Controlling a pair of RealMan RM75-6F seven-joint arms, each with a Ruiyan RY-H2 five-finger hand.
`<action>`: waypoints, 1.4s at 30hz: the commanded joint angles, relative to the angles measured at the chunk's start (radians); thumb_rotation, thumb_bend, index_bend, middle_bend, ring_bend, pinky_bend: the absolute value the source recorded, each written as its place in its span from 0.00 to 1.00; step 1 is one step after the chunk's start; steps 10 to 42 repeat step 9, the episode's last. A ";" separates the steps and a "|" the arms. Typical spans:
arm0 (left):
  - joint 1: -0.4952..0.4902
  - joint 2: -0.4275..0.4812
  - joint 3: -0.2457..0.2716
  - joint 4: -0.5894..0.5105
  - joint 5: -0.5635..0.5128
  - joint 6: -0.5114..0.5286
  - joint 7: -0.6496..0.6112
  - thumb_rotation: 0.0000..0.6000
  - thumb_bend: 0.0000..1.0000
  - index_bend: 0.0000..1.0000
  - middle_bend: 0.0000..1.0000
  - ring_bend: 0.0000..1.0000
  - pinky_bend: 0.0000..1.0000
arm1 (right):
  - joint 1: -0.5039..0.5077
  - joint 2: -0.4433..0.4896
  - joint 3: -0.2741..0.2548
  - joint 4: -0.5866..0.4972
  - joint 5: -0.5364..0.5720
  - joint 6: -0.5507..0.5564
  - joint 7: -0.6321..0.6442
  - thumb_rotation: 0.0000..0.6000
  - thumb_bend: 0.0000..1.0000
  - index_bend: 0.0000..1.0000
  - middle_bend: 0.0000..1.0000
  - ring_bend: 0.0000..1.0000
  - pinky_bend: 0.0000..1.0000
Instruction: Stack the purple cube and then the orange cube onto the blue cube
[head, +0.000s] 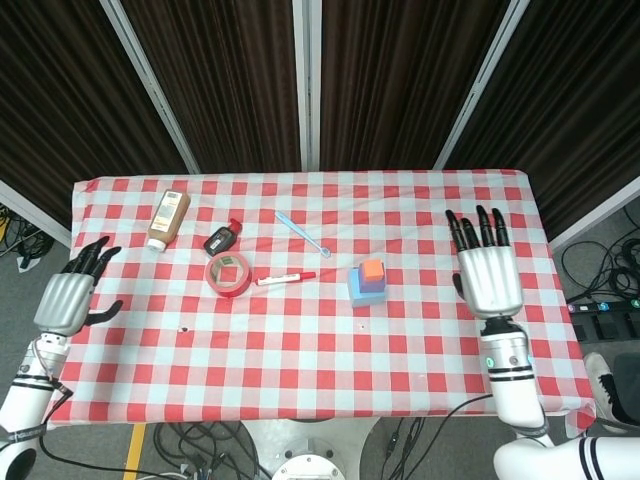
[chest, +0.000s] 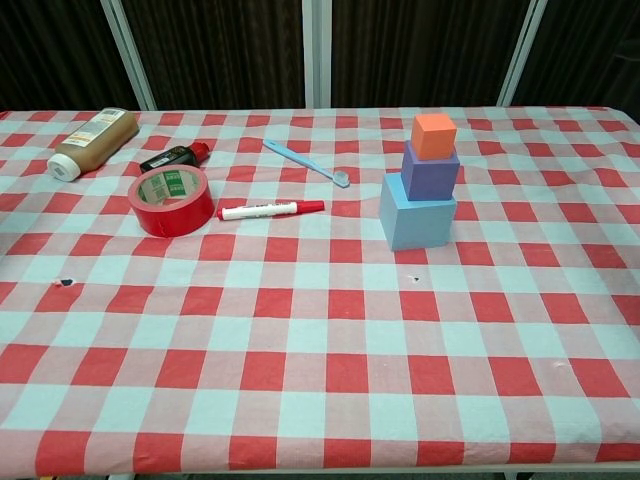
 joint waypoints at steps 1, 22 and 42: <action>0.001 -0.004 0.002 -0.001 0.012 0.015 0.003 1.00 0.31 0.17 0.11 0.09 0.23 | -0.201 -0.049 -0.115 0.319 -0.196 0.123 0.229 1.00 0.10 0.00 0.12 0.00 0.00; 0.005 -0.045 -0.008 0.050 0.030 0.070 0.023 1.00 0.31 0.17 0.11 0.09 0.23 | -0.297 -0.118 -0.067 0.489 -0.255 0.120 0.338 1.00 0.10 0.00 0.12 0.00 0.00; 0.005 -0.045 -0.008 0.050 0.030 0.070 0.023 1.00 0.31 0.17 0.11 0.09 0.23 | -0.297 -0.118 -0.067 0.489 -0.255 0.120 0.338 1.00 0.10 0.00 0.12 0.00 0.00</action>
